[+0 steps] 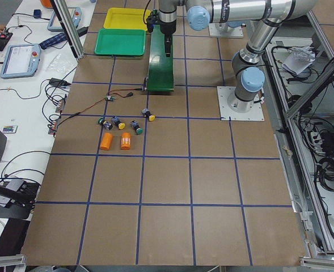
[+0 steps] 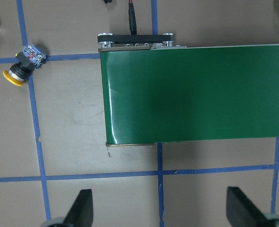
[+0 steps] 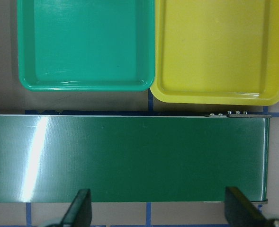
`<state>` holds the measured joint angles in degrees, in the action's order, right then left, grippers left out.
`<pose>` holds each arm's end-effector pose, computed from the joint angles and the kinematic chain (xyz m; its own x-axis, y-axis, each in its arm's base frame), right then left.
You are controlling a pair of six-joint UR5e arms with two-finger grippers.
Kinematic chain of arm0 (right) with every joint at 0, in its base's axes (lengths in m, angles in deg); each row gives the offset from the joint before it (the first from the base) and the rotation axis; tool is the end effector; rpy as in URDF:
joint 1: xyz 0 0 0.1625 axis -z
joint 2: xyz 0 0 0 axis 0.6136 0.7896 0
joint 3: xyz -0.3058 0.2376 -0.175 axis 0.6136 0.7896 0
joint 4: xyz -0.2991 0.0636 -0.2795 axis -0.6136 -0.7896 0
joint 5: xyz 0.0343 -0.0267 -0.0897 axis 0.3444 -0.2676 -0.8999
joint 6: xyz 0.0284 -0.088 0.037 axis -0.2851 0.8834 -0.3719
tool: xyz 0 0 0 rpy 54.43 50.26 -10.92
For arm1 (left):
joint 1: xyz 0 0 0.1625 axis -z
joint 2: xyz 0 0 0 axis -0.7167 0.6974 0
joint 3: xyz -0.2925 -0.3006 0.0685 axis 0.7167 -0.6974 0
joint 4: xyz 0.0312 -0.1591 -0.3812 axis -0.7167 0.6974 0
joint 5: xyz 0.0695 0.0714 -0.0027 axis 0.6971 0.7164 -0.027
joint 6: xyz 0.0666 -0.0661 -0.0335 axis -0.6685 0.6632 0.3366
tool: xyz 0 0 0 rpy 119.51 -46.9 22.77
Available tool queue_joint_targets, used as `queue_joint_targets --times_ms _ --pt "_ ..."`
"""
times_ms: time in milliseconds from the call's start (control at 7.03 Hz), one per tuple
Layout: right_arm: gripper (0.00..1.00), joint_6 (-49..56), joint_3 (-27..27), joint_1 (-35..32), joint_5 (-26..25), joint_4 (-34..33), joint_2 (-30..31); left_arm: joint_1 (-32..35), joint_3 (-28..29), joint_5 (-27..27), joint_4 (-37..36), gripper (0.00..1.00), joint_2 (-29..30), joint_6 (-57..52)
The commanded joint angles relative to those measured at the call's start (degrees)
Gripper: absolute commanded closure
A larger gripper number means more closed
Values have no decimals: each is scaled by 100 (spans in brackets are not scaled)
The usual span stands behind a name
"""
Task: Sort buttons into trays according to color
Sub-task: 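Move the left gripper among the buttons toward the orange cylinder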
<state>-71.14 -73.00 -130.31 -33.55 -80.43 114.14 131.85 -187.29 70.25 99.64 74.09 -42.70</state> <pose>0.1512 -0.4955 0.4689 -0.9992 -0.0221 0.0338 -0.0253 0.9947 -0.1001 -0.1032 -0.4448 0.4465 -0.9997 0.0217 0.0053 0.0219 0.9988 0.0446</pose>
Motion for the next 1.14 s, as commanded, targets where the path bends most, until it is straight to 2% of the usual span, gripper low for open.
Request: queue_joint_targets --times_ms 0,142,284,427,569,711,995 --pt "0 3 -1 0 2 -1 0 -63 -8 714 -13 0 56 8" --pt "0 -6 -1 0 2 -1 0 -238 -7 954 -57 0 100 69" --pt "0 -6 -1 0 2 8 0 -283 1 922 -58 0 161 44" --pt "0 -6 -9 0 2 0 0 -257 -16 869 -66 0 214 87" --pt "0 -15 -18 0 2 8 9 -222 -60 495 -153 0 197 105" --pt "0 -6 -18 0 2 8 0 -205 -182 343 -398 0 188 96" --pt "0 -15 -18 0 -7 8 9 -239 -437 386 -453 0 91 69"
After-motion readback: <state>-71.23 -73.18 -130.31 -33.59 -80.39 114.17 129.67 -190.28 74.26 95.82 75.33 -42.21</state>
